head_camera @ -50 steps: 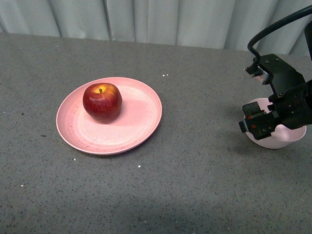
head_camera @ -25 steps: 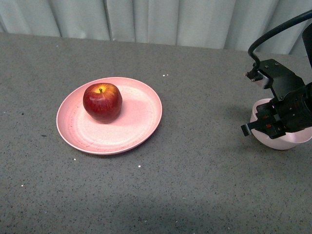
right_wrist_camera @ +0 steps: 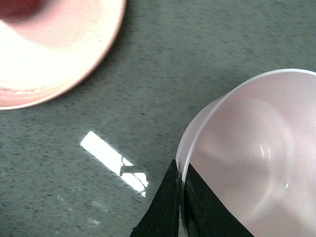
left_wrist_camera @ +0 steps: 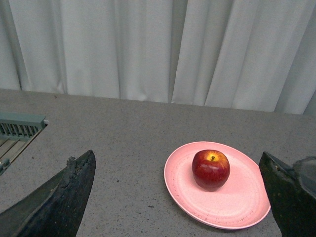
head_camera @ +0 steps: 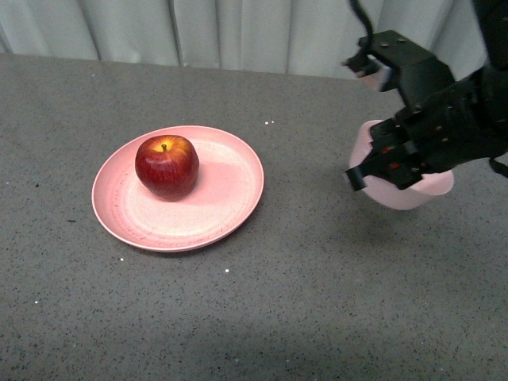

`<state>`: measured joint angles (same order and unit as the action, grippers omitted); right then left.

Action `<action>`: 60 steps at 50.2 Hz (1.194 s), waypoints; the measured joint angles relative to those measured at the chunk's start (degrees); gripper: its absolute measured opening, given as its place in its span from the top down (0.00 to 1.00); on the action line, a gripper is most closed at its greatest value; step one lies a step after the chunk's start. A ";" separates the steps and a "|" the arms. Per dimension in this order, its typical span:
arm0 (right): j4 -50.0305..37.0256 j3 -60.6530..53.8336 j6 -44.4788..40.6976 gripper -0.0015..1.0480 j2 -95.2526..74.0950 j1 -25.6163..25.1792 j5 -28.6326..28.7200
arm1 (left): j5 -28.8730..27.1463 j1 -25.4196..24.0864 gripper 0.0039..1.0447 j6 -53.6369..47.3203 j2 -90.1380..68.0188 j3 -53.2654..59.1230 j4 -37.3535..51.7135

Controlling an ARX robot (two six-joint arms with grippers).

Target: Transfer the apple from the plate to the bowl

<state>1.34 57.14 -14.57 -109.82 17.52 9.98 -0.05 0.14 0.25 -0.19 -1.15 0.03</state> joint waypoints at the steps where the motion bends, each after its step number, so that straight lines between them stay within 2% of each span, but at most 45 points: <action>1: 0.00 0.24 0.22 0.99 -0.28 0.81 0.07 | 0.00 0.00 0.06 0.00 0.00 0.00 0.00; 12: 0.44 4.37 0.81 0.99 -5.35 6.19 1.27 | -0.02 0.00 0.06 0.00 0.00 0.00 0.00; 32: 1.46 14.25 0.87 0.99 -14.95 6.40 1.97 | -0.02 0.00 0.06 0.00 0.00 0.00 0.00; 45: 1.51 15.32 1.46 0.98 -15.56 6.40 2.32 | -0.02 0.00 0.06 0.00 0.00 0.00 0.00; 52: 1.25 15.32 2.36 0.82 -15.56 6.25 3.63 | -0.02 0.00 0.06 0.00 0.00 0.00 0.00; 60: -2.08 13.31 4.50 0.51 -14.08 5.18 5.35 | -0.02 0.00 0.06 0.00 0.00 0.00 0.00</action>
<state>-0.73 70.46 -10.07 -123.90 22.70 15.33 -0.08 0.14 0.25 -0.19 -1.15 0.03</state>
